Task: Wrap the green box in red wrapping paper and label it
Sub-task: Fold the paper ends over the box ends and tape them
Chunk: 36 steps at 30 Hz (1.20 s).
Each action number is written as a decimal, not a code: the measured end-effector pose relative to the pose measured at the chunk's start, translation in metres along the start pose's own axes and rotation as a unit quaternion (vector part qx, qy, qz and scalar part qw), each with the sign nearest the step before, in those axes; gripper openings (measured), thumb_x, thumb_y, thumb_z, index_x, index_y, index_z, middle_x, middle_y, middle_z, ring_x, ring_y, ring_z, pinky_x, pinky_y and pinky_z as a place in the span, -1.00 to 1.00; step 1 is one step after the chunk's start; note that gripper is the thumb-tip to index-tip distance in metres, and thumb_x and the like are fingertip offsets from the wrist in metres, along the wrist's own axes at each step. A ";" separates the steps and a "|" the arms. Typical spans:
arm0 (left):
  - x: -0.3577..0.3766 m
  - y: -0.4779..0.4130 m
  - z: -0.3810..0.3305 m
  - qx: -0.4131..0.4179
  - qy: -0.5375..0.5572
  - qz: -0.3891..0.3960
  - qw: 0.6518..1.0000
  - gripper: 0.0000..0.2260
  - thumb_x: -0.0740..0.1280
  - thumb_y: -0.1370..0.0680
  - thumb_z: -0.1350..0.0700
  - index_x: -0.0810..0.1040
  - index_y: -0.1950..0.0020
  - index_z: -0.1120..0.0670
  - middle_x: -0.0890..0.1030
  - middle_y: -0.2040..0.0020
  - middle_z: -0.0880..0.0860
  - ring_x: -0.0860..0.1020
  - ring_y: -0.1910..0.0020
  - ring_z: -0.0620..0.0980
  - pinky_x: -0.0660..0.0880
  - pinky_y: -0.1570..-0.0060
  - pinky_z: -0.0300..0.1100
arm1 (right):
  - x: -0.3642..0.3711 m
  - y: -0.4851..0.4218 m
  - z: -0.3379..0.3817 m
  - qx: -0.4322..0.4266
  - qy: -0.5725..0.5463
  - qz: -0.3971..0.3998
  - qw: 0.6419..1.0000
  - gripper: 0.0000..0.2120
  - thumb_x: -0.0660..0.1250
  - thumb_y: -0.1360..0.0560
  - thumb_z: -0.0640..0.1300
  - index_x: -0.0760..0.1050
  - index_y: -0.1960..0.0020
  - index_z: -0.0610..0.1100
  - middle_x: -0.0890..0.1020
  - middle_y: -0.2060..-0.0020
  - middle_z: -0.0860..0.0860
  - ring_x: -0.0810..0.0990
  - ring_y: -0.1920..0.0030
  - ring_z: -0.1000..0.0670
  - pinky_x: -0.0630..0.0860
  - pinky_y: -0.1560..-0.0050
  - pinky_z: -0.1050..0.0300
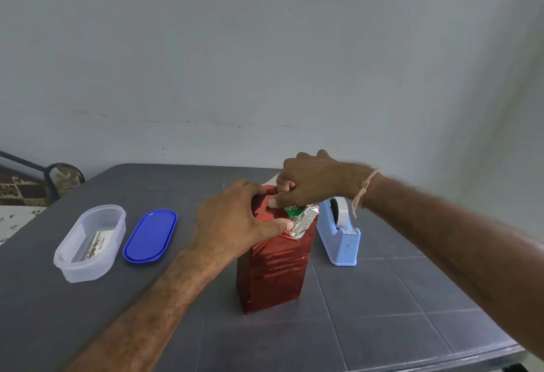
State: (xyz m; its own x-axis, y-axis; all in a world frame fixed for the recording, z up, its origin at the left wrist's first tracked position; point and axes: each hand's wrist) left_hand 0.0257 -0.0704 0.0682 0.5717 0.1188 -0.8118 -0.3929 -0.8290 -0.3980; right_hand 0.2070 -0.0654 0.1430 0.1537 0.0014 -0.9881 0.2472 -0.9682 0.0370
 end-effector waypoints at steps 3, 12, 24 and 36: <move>0.000 0.000 -0.001 -0.002 0.002 -0.002 1.000 -0.31 0.44 -0.33 -0.46 0.52 -0.35 -0.16 0.57 -0.15 -0.20 0.54 -0.06 -0.16 0.50 0.00 -0.16 | -0.004 -0.002 0.003 0.013 0.034 -0.002 0.999 -0.52 0.25 -0.51 0.44 0.52 0.26 0.05 0.56 0.19 0.13 0.44 -0.11 -0.04 0.19 -0.08 -0.10; -0.001 0.001 -0.001 0.000 -0.001 -0.005 1.000 -0.32 0.42 -0.32 -0.49 0.53 -0.32 -0.16 0.58 -0.17 -0.19 0.57 -0.11 -0.13 0.55 -0.07 -0.11 | -0.013 -0.003 0.004 0.074 0.134 0.018 0.988 -0.37 0.22 -0.39 0.59 0.46 0.06 0.01 0.41 0.00 0.02 0.29 -0.09 -0.05 0.19 -0.22 -0.20; 0.001 0.002 0.000 0.001 0.015 -0.011 1.000 -0.35 0.42 -0.32 -0.48 0.53 -0.31 -0.19 0.56 -0.09 -0.21 0.54 -0.02 -0.18 0.46 0.12 -0.22 | 0.008 0.004 -0.004 0.125 -0.142 -0.044 0.981 -0.37 0.35 -0.36 0.52 0.40 -0.18 0.08 0.49 -0.08 0.08 0.44 -0.14 -0.03 0.34 -0.21 -0.14; 0.001 0.000 0.005 0.005 0.071 0.003 0.997 -0.25 0.37 -0.20 -0.59 0.54 -0.27 -0.22 0.56 -0.05 -0.23 0.54 0.01 -0.25 0.52 0.07 -0.20 | 0.034 0.046 -0.015 0.151 -0.471 -0.203 0.845 -0.66 0.53 -0.45 0.18 0.59 -0.06 -0.02 0.70 0.04 -0.01 0.69 0.01 0.02 0.61 0.07 0.23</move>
State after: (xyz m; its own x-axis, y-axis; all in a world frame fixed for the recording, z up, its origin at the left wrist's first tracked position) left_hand 0.0224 -0.0673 0.0655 0.6654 0.0352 -0.7457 -0.4025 -0.8243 -0.3981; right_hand 0.2374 -0.1060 0.1131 -0.7502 0.2878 -0.5953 -0.1813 -0.9553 -0.2334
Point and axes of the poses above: each hand's wrist, its own y-axis away from the middle knuckle, its own x-axis out of the palm, z = x × y
